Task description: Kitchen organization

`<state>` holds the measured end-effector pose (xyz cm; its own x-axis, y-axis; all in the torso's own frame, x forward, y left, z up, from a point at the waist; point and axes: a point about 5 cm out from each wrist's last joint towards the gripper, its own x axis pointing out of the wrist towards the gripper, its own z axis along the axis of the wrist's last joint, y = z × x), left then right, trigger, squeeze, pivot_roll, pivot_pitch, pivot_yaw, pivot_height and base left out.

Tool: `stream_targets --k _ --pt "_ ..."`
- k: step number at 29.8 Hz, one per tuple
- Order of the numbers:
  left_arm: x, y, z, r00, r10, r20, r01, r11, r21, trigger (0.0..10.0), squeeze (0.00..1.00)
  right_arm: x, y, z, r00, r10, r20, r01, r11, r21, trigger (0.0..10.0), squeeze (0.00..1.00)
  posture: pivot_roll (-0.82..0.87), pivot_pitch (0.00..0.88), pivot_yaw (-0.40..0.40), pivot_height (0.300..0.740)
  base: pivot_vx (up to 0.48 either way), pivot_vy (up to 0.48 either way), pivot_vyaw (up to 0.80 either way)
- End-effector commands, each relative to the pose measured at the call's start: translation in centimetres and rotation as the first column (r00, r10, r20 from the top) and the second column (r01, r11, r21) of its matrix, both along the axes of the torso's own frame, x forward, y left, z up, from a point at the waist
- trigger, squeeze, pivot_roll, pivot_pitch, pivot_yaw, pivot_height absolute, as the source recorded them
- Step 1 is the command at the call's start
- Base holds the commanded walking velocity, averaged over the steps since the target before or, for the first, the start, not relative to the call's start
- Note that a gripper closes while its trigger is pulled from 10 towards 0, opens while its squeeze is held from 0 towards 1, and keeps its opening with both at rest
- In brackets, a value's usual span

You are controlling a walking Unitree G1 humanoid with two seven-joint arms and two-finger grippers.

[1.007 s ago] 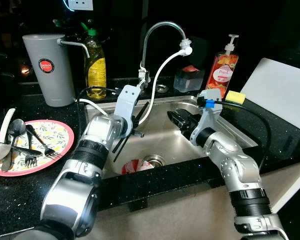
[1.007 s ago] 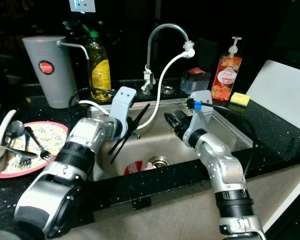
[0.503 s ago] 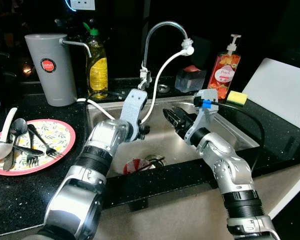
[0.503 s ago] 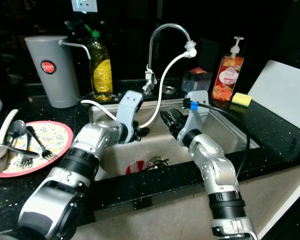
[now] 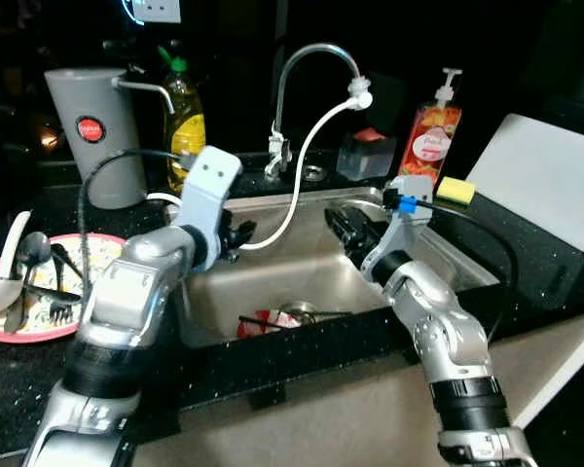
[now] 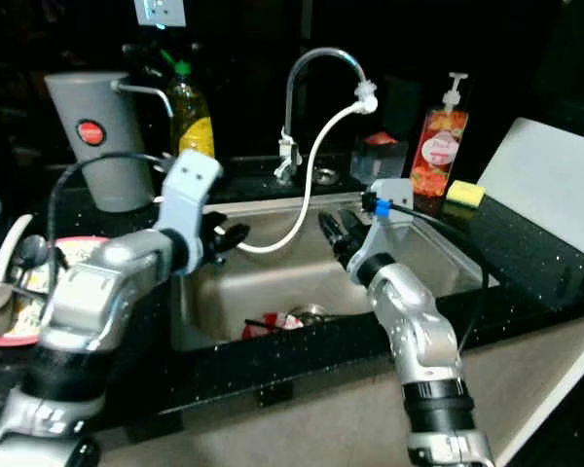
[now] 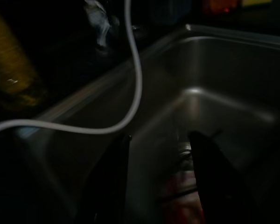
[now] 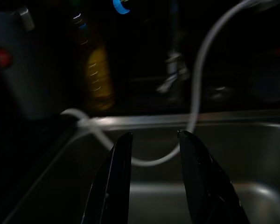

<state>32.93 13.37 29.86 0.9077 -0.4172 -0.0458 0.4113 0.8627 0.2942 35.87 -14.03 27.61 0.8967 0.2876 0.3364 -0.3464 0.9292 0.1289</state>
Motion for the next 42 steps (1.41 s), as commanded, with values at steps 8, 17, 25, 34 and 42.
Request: stream_targets --k 8,17,25,34,42 --pt "-1.6 1.1 -2.0 0.983 0.184 0.014 -0.184 0.983 0.003 10.0 0.00 0.1 -1.5 0.2 0.994 -0.109 0.028 0.108 0.993 0.058 10.0 0.00 0.09 0.036 -0.075 0.740 0.000 0.000 0.00" --pt "-2.2 1.6 -3.3 0.941 0.335 0.056 -0.336 0.941 0.027 10.0 0.00 0.3 -1.1 -0.1 0.993 -0.117 0.025 0.116 0.992 0.049 10.0 0.00 0.09 0.038 -0.085 0.740 0.000 0.000 0.00" --pt "-2.9 0.8 -3.3 0.981 0.194 0.024 -0.195 0.968 0.156 10.0 0.00 0.2 -0.8 -0.1 0.993 -0.111 0.027 0.110 0.993 0.047 10.0 0.00 0.09 0.044 -0.080 0.740 0.000 0.000 0.00" --pt "-1.9 2.8 -3.1 0.978 0.181 0.098 -0.200 0.949 0.243 10.0 0.00 0.4 -0.6 -0.2 0.994 -0.108 0.024 0.107 0.993 0.047 10.0 0.00 0.09 0.043 -0.081 0.740 0.000 0.000 0.00" --pt "-2.0 3.1 -4.7 0.975 0.210 0.065 -0.220 0.924 0.312 10.0 0.00 0.3 -0.8 -0.3 0.994 -0.111 0.022 0.110 0.993 0.043 10.0 0.00 0.08 0.046 -0.079 0.740 0.000 0.000 0.00"
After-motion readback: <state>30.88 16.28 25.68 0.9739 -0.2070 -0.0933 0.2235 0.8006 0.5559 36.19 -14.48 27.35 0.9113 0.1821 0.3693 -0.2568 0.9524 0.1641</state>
